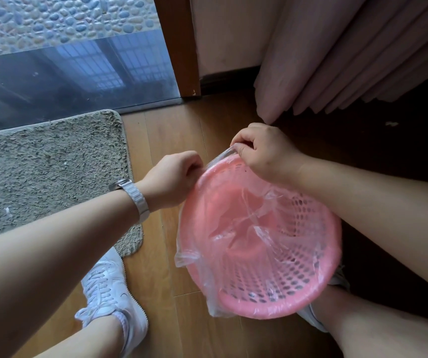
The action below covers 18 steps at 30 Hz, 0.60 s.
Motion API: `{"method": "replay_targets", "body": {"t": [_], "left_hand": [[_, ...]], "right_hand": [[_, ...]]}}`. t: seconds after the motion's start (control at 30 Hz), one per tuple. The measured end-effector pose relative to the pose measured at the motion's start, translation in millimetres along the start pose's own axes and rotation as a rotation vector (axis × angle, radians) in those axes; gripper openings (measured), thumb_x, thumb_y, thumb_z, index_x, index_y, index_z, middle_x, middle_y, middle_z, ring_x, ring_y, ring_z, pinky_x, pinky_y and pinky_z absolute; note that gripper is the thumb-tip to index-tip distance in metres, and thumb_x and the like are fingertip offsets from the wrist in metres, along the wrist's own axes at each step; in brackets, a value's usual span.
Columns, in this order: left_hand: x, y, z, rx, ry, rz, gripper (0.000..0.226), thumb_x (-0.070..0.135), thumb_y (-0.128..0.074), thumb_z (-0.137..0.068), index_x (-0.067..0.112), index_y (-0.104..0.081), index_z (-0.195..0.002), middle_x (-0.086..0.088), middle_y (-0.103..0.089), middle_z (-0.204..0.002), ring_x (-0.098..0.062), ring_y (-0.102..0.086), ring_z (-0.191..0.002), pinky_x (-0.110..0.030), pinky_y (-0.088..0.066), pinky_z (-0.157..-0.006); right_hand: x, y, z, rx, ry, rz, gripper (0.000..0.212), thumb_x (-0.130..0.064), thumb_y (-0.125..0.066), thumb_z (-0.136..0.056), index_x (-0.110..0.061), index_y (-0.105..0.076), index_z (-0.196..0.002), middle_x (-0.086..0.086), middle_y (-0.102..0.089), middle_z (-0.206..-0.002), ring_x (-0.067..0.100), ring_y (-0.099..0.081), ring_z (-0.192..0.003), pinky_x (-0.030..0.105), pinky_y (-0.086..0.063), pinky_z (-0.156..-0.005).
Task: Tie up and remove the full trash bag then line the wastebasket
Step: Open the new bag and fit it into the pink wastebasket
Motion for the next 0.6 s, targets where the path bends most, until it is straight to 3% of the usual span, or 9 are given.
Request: {"method": "replay_targets", "body": {"t": [0.1,0.17,0.27,0.33,0.4,0.47,0.6], "left_hand": [[-6.6,-11.7,1.0,-0.067,0.037,0.010,0.014,0.019,-0.060,-0.087,0.022,-0.060,-0.074,0.011,-0.059,-0.067,-0.015,-0.055,-0.064,-0.023,-0.040,-0.056],[-9.3,-15.7,4.6,-0.129,0.052,0.030,0.019,0.017,-0.062,-0.085,0.024,-0.059,-0.068,0.012,-0.059,-0.062,-0.003,-0.052,-0.057,-0.011,-0.034,-0.049],[-9.0,-14.8,6.5,-0.191,0.101,0.058,0.014,0.016,-0.066,-0.081,0.019,-0.062,-0.068,0.010,-0.060,-0.058,-0.004,-0.051,-0.052,-0.019,-0.041,-0.052],[-4.2,-7.6,4.4,-0.114,0.123,0.115,0.007,0.015,-0.066,-0.082,0.018,-0.066,-0.076,0.009,-0.062,-0.064,-0.007,-0.053,-0.056,-0.024,-0.044,-0.056],[5.0,1.7,2.3,0.009,0.122,0.198,0.008,0.016,-0.061,-0.086,0.020,-0.068,-0.085,0.012,-0.064,-0.073,-0.003,-0.056,-0.063,-0.018,-0.046,-0.062],[20.7,7.7,1.5,0.080,0.039,0.176,0.011,0.017,-0.060,-0.088,0.022,-0.068,-0.091,0.013,-0.064,-0.080,0.001,-0.055,-0.070,-0.014,-0.044,-0.067],[52.3,-0.7,2.5,0.035,-0.201,0.024,0.019,0.032,-0.064,-0.088,0.021,-0.066,-0.104,0.007,-0.055,-0.090,-0.009,-0.055,-0.074,-0.026,-0.048,-0.069]], "right_hand": [[3.7,0.8,-2.9,-0.041,-0.083,-0.051,0.017,-0.015,-0.055,-0.088,-0.021,-0.071,-0.091,-0.012,-0.062,-0.082,0.005,-0.056,-0.072,0.014,-0.042,-0.061],[5.3,-1.1,-4.8,-0.113,-0.136,-0.065,0.019,-0.015,-0.055,-0.088,-0.025,-0.070,-0.088,-0.011,-0.062,-0.078,0.005,-0.057,-0.065,0.018,-0.044,-0.056],[5.3,-1.0,-5.7,-0.197,-0.182,-0.085,0.018,-0.015,-0.056,-0.087,-0.026,-0.071,-0.086,-0.008,-0.061,-0.071,0.006,-0.055,-0.056,0.021,-0.043,-0.053],[6.7,5.6,-4.2,-0.250,-0.218,-0.104,0.017,-0.019,-0.057,-0.086,-0.028,-0.072,-0.084,-0.008,-0.065,-0.071,0.008,-0.060,-0.060,0.020,-0.045,-0.056],[10.4,16.8,-2.7,-0.305,-0.245,-0.119,0.020,-0.018,-0.056,-0.085,-0.029,-0.073,-0.083,-0.008,-0.070,-0.075,0.006,-0.065,-0.065,0.018,-0.049,-0.057],[15.9,28.3,0.9,-0.350,-0.279,-0.131,0.024,-0.014,-0.055,-0.084,-0.030,-0.073,-0.083,-0.009,-0.072,-0.077,0.002,-0.066,-0.065,0.014,-0.048,-0.052],[24.8,35.5,11.9,-0.411,-0.303,-0.164,0.024,-0.010,-0.056,-0.082,-0.027,-0.073,-0.082,0.002,-0.073,-0.084,0.013,-0.069,-0.071,0.023,-0.053,-0.057]]}}
Point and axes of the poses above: each hand's wrist, its own z-axis away from the middle knuckle, its own y-axis out of the back of the hand, x = y × z, the point moved 4 cm from there along -z, towards the middle knuckle
